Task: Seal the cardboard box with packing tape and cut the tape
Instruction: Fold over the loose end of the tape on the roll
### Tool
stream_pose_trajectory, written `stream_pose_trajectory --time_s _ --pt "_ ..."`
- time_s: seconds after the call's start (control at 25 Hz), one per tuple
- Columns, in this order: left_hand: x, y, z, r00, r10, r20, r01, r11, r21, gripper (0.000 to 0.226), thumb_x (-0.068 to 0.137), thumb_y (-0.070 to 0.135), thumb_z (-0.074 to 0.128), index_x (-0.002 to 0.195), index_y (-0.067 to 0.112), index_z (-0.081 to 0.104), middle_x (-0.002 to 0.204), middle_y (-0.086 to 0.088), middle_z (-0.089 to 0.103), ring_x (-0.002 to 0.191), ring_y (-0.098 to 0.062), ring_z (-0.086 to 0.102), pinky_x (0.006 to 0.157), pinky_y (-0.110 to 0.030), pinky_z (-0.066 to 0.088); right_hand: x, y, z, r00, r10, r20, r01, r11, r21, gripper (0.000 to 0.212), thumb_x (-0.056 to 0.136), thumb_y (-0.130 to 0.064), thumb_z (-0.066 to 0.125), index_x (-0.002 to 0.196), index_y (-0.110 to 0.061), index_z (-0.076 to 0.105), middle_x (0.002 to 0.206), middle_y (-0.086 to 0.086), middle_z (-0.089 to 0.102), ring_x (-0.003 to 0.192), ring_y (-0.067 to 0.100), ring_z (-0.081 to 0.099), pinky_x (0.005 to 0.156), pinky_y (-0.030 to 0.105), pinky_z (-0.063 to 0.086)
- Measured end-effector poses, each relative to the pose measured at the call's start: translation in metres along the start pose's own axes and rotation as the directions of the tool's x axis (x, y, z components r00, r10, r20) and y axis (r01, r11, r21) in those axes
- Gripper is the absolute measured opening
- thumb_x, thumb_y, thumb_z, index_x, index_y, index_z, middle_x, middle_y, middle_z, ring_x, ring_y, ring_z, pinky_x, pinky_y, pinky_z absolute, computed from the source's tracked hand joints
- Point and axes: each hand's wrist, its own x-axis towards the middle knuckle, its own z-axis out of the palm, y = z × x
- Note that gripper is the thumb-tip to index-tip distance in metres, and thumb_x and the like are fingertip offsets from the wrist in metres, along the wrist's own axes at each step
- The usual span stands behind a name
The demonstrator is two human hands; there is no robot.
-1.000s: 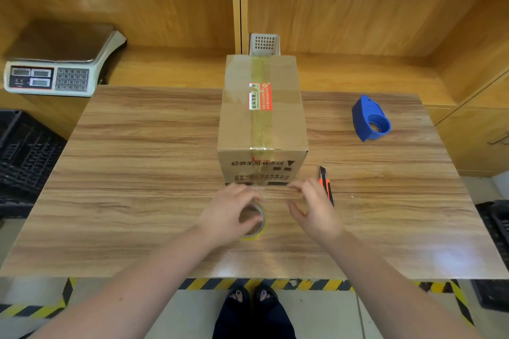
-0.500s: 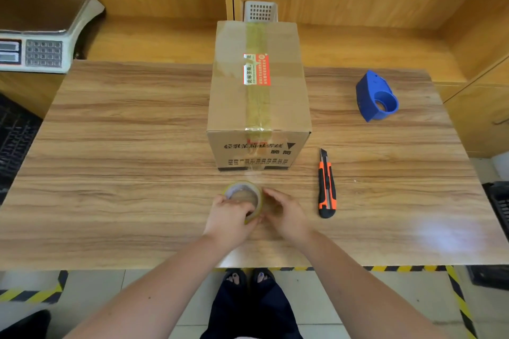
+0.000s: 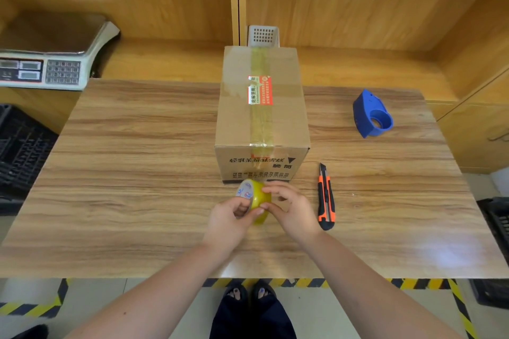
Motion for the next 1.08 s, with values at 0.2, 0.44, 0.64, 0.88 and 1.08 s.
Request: stream_pose_trajectory --time_s 0.2,0.44,0.64,0.88,1.08 --pt "-0.009 0.025 -0.017 0.997 0.057 -0.045 -0.059 0.997 -0.042 0.007 0.076 0.017 0.079 0.082 0.02 0.075 0.077 0.001 0.076 0.068 -0.003 0.067 0.068 -0.016 0.054 0.015 -0.034 -0.01 0.987 -0.14 -0.078 0.136 0.989 -0.057 0.014 0.075 -0.015 0.077 0.087 -0.021 0.075 0.092 -0.023 0.058 0.097 0.013 0.058 0.083 0.027 0.049" --pt "0.001 0.063 -0.035 0.979 0.131 -0.156 -0.154 0.976 -0.151 0.018 0.076 0.005 0.077 0.077 0.022 0.071 0.07 0.009 0.072 0.062 0.001 0.064 0.064 -0.012 0.05 0.044 -0.087 -0.028 0.935 -0.344 -0.09 0.327 0.931 -0.161 0.002 0.078 -0.011 0.073 0.078 -0.012 0.072 0.081 -0.018 0.056 0.086 0.015 0.056 0.079 0.025 0.045" --pt "0.004 0.086 -0.046 0.961 0.204 -0.187 -0.235 0.959 -0.16 0.014 0.077 0.005 0.076 0.083 0.017 0.073 0.076 0.004 0.073 0.066 0.001 0.065 0.068 -0.013 0.051 0.059 -0.117 -0.034 0.903 -0.423 -0.071 0.385 0.873 -0.299 0.005 0.082 -0.004 0.064 0.078 -0.006 0.062 0.08 0.0 0.055 0.083 0.021 0.05 0.075 0.022 0.034" --pt "0.016 0.129 -0.058 0.92 0.3 -0.252 -0.336 0.935 -0.112 0.02 0.082 0.011 0.073 0.079 0.029 0.065 0.075 0.001 0.07 0.068 -0.007 0.062 0.068 -0.019 0.052 0.083 -0.168 -0.058 0.852 -0.523 0.037 0.464 0.718 -0.519 0.01 0.087 -0.002 0.052 0.077 -0.007 0.052 0.083 0.01 0.054 0.081 0.027 0.044 0.072 0.033 0.035" --pt "0.017 0.18 -0.059 0.892 0.322 -0.317 -0.36 0.93 -0.068 0.006 0.084 0.02 0.071 0.083 0.015 0.069 0.072 0.001 0.07 0.063 -0.009 0.061 0.061 -0.019 0.049 0.098 -0.214 -0.092 0.877 -0.469 0.109 0.438 0.683 -0.584 0.014 0.085 -0.002 0.053 0.083 -0.015 0.047 0.087 0.0 0.045 0.086 0.018 0.037 0.07 0.026 0.025"
